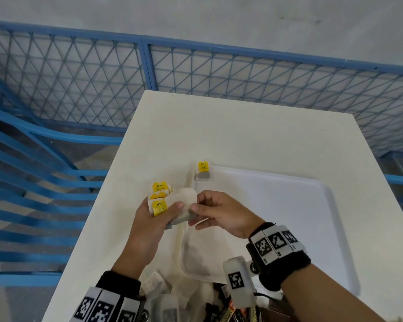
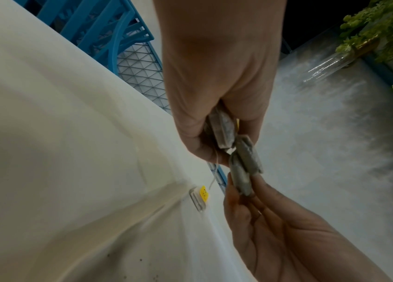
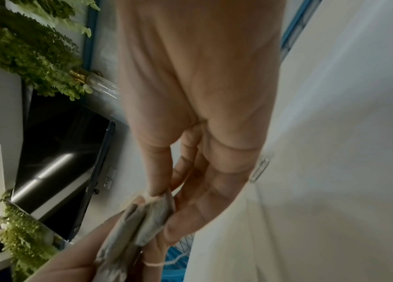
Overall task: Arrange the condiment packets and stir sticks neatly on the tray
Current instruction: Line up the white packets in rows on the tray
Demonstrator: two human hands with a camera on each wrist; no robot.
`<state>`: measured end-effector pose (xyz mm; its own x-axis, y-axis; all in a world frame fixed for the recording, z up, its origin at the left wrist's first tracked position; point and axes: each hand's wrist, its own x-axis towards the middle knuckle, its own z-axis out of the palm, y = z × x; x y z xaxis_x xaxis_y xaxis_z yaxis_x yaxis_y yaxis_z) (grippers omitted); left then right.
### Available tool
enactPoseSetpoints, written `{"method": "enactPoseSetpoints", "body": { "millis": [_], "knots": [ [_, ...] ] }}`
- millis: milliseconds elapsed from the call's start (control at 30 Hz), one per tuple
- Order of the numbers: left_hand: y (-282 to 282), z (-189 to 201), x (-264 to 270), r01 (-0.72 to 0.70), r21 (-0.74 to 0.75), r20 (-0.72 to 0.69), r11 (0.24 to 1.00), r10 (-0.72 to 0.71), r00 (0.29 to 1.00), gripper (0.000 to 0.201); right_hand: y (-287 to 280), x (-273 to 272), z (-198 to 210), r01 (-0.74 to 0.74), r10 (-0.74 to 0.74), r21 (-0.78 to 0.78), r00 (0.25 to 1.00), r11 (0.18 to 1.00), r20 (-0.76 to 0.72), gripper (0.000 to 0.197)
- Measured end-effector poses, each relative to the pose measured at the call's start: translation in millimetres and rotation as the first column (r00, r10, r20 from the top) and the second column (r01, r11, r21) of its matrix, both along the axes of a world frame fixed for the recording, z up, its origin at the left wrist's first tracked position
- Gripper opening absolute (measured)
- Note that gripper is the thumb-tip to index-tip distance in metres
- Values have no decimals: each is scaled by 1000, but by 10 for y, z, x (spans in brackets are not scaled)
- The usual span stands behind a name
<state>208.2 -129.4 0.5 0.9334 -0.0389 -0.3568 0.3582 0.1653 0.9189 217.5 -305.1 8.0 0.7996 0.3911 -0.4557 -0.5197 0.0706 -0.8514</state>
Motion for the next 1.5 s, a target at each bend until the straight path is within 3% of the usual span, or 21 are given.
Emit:
{"method": "enactPoseSetpoints", "body": {
  "millis": [167, 333, 467, 700, 1000, 1133, 1233, 1333, 1400, 1500],
  "knots": [
    [71, -63, -9, -80, 15, -24, 997, 80, 997, 29, -119, 88, -97, 190, -190, -27, 982, 981, 0, 7],
    [138, -108, -31, -92, 30, -39, 995, 93, 995, 39, -330, 360, -254, 432, -433, -51, 901, 900, -2, 14],
    [167, -159, -24, -109, 34, -36, 994, 110, 993, 26, -430, 584, -397, 557, -556, -271, 826, 785, 89, 18],
    [109, -163, -20, -98, 31, -43, 995, 99, 994, 23, -408, 726, -596, 550, -493, -536, 829, 640, 262, 24],
    [27, -182, 21, -86, 30, -47, 996, 88, 995, 25, -368, 734, -643, 530, -407, -621, 846, 577, 344, 34],
    [-30, -154, 56, -77, 19, -41, 997, 78, 996, 24, -372, 703, -588, 546, -429, -604, 836, 580, 344, 42],
    [-62, -113, 80, -65, 19, -24, 998, 66, 998, 25, -316, 597, -459, 545, -387, -584, 839, 602, 384, 34],
    [-93, -90, 98, -66, 11, -6, 998, 66, 998, 26, -192, 435, -261, 428, -290, -500, 898, 753, 332, 17],
    [-116, -69, 99, -61, 8, 5, 998, 61, 998, 25, -111, 308, -122, 278, -178, -415, 948, 866, 264, 18],
    [-142, -30, 92, -46, -7, 12, 999, 46, 999, 27, -31, 157, 2, 103, -61, -285, 987, 953, 150, 24]
  ]
}}
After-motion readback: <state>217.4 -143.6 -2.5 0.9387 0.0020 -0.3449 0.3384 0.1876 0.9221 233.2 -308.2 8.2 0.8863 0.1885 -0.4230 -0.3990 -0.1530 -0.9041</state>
